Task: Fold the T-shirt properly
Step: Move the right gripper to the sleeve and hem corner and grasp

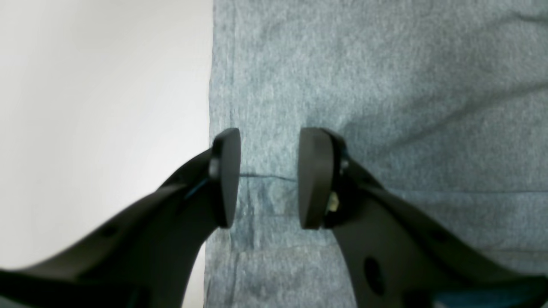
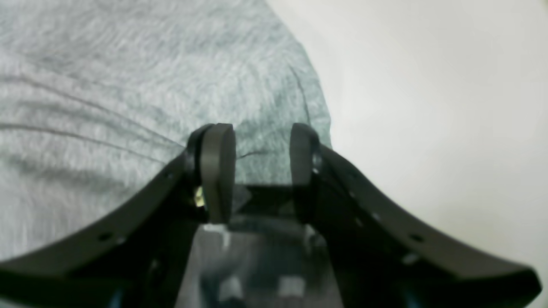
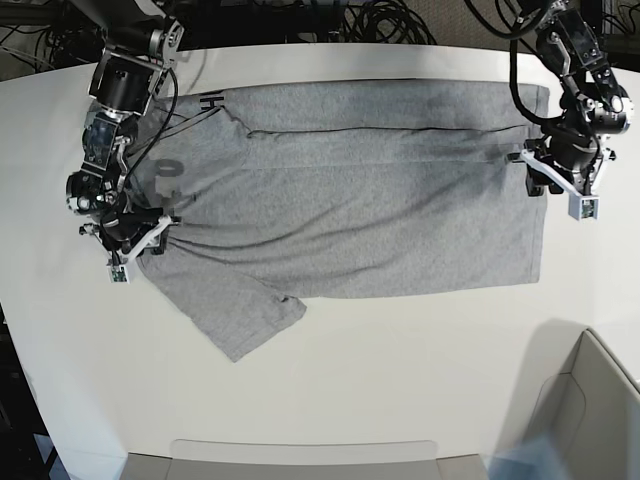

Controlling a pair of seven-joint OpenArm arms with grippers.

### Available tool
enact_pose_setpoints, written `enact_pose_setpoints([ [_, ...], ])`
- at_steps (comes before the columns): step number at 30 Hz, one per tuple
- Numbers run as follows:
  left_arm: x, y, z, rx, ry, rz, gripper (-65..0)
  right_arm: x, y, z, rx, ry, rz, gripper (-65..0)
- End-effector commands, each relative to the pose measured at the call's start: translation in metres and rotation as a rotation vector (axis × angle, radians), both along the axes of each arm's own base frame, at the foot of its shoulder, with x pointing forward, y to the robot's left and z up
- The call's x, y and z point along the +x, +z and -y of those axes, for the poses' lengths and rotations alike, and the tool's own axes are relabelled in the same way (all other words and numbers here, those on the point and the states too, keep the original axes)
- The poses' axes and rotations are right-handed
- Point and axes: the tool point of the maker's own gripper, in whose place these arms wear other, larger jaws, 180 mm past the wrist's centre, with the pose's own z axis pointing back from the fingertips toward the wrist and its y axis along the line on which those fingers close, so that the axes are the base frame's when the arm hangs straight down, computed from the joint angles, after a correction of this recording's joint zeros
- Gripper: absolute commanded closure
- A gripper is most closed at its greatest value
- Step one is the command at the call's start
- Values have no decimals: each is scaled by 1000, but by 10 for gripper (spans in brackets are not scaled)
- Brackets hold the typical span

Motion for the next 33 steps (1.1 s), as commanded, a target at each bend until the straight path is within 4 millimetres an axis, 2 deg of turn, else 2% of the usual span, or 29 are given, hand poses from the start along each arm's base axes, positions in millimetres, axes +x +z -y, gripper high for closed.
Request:
enact_pose_setpoints([
  [1,8,13,-3,16,-5,47,-233,-19,-10,5,-34,0,-89,-223],
  [5,7,11,-4,13,-3,42,-233,-32,9,-1,-37,10,-67,-223],
  [8,7,4,-5,0,5,27,-233,-22,35,-5,-23,15,14,-223],
  [10,6,0,-5,-8,9,18,-233,-9,58,-7,-7,20,85,-223],
  [14,4,-5,-6,-17,14,4,-233,33,112,-9,19,31,237,-223],
  [16,5,-5,-5,-17,11,5,-233,53,125,-14,10,63,254,-225],
  [19,5,-5,-5,-17,10,6,-233,86,123,-23,-41,145,194,-227],
  [22,5,-4,-5,-17,11,7,-233,119,110,-26,-19,163,124,-228],
  [25,5,-4,-6,-17,13,7,-233,143,91,-19,47,126,115,-237],
  [28,5,-4,-6,-17,13,7,-233,152,69,-18,112,95,111,-267],
  [33,5,-5,-6,-16,14,6,-233,149,46,-15,158,29,109,-272],
])
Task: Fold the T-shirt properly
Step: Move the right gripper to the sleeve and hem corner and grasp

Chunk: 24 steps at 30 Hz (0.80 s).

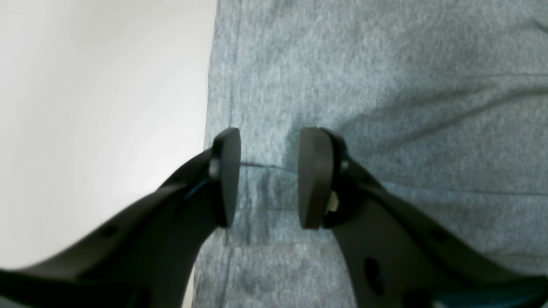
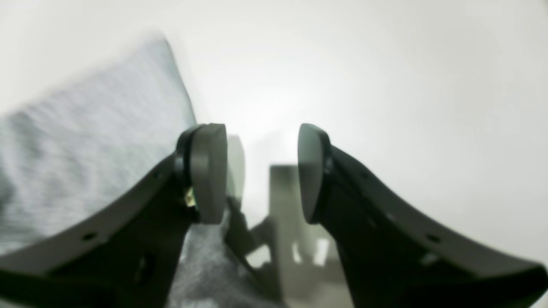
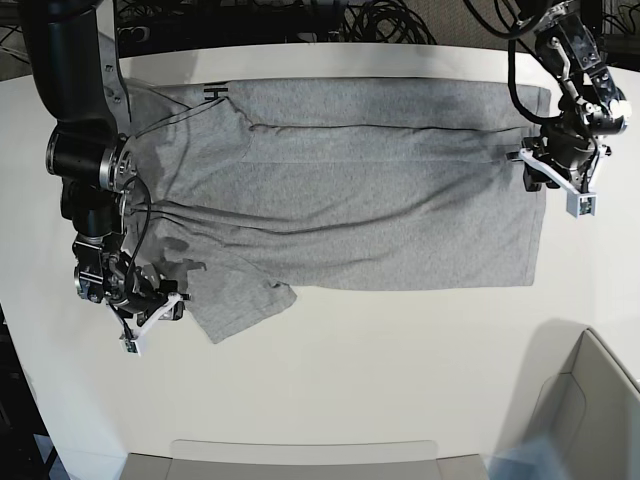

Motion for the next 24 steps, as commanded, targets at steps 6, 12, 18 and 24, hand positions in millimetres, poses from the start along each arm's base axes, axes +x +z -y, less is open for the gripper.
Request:
enact_pose_setpoints([
  [6,8,12,-3,16,-8,45,-233,18,17,-21,-7,46,55,-272],
  [12,8,12,-2,16,-10,44,-233,5,6,-62,67,158,23,-271],
  [18,14,16,-2,20,-18,65,-233,-16,-10,-87,161,217,-27,-271],
  [24,63,38,-4,-15,-11,160,-235,-17,-10,-77,165,196,-24,-269],
])
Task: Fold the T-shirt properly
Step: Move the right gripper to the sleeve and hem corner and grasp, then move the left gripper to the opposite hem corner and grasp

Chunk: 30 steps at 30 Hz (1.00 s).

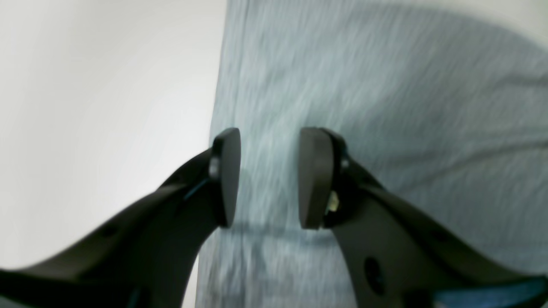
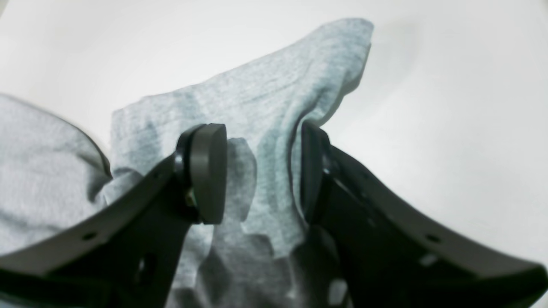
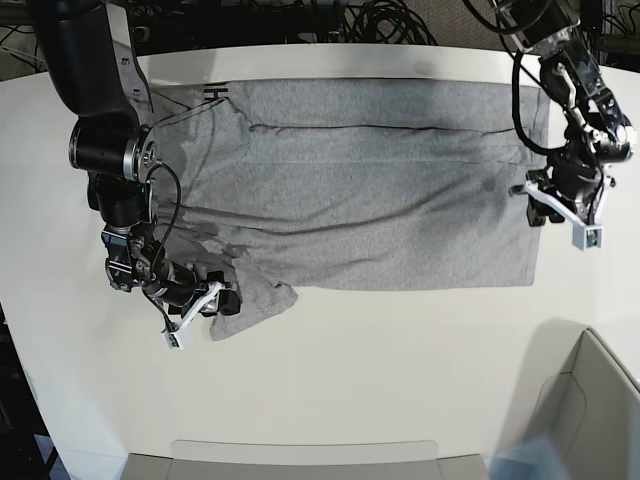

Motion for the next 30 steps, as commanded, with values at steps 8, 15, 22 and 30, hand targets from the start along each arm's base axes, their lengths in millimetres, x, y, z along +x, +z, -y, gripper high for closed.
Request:
enact_pose_setpoints([
  [8,101,23,-21,-27,-112,33,-258,2,1,9,-51,10,-22,-269],
  [15,135,-10,-34,-63,-128,-4,-338,1,1,9,-54,12,-24,-269],
  [22,130,-42,-54,-186,-98,-24,-335,1,1,9,-54,13,-26,-269],
  [30,126,-60,-48,-152,-124,-40,-336,1,0,13,-56,7,-27,-269],
])
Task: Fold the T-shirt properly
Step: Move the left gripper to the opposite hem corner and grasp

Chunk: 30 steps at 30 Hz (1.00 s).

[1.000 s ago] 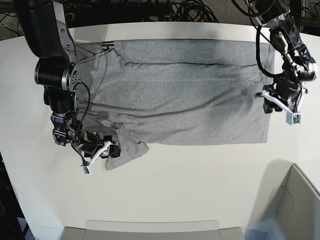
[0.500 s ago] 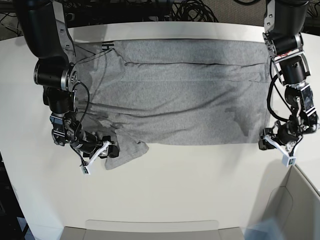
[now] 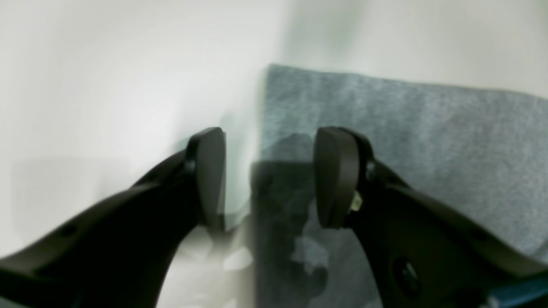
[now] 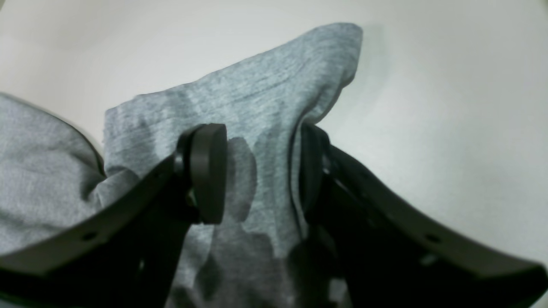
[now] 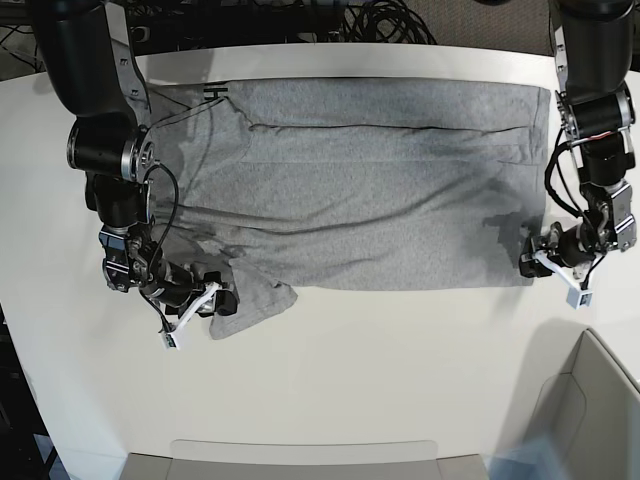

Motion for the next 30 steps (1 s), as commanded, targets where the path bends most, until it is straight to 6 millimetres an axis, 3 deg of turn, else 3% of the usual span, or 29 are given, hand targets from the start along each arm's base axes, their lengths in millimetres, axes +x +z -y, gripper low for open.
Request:
enact_pose_setpoints([
  [1,15,21,-7,9,6,61,-336,1,0,9,-50,9,-24,-269],
  [5,14,17,-2,2,-2,50,-336,2,1,8,-48,9,-20,-269],
  [11,12,-2,32,-43,-36,30,-316,3,2,5,-48,15,-18,-257],
  [17,10,-18,67,-38,-126,-9,-121,6,6,4,-47,14,-8,-60],
  [20,10,-18,66,-39,-123,-10,-52,14,15,6,-49,11,11,0],
  [26,10,-13,56,-29,-112,-9,0,31,37,8,-48,5,55,0],
  [30,10,-11,52,-24,-108,-10,0,43,53,8,-47,4,85,0],
])
